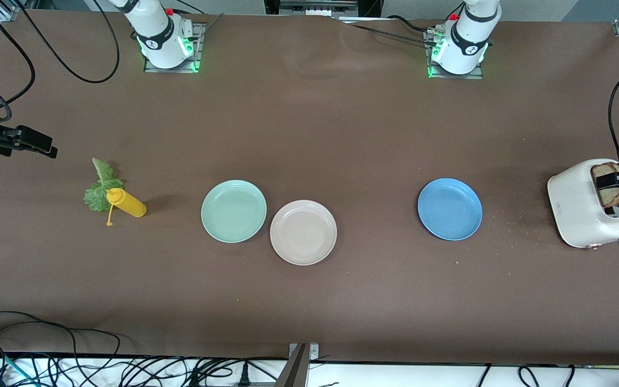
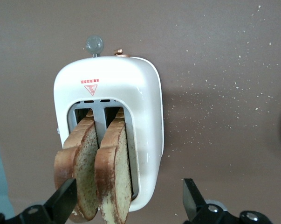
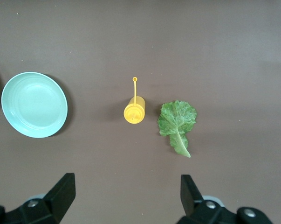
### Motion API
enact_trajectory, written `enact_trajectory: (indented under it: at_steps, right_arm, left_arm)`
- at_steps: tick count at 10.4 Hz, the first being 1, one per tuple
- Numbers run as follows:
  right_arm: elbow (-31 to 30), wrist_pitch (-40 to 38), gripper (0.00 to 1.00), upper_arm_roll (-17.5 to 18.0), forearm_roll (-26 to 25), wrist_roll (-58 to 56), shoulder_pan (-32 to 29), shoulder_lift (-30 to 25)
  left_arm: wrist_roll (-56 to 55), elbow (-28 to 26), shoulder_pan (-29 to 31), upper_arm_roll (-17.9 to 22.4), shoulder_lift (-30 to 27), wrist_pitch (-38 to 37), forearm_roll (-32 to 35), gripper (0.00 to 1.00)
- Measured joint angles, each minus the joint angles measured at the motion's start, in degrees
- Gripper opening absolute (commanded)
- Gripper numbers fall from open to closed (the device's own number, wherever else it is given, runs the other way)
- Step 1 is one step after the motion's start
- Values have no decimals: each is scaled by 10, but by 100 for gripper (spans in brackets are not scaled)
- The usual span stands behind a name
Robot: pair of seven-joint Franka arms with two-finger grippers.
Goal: Make sandwich on beige plate with both arms
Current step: 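Reach the left gripper to the toaster and grasp a bread slice, then lift the bread slice out of the toaster with the left gripper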
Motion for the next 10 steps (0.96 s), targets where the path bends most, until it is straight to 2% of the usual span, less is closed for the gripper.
enact_trajectory:
  at_steps: [2, 4, 5, 8, 9, 10]
  right_arm:
    - [0, 0, 100, 0, 0, 0, 0, 0]
    - [0, 0, 100, 0, 0, 0, 0, 0]
    - [0, 0, 100, 0, 0, 0, 0, 0]
    - [0, 0, 100, 0, 1, 0, 1, 1]
    - [0, 0, 100, 0, 1, 0, 1, 1]
    - [0, 0, 100, 0, 1, 0, 1, 1]
  left_arm:
    - [0, -24, 4, 0, 0, 27, 0, 98]
    - [0, -37, 9, 2, -1, 35, -1, 90]
    - [0, -42, 11, 6, -3, 36, -2, 80]
    - [0, -75, 13, 15, -27, 57, -2, 15]
    - [0, -82, 13, 18, -34, 59, -2, 0]
    - [0, -86, 13, 20, -40, 60, -2, 0]
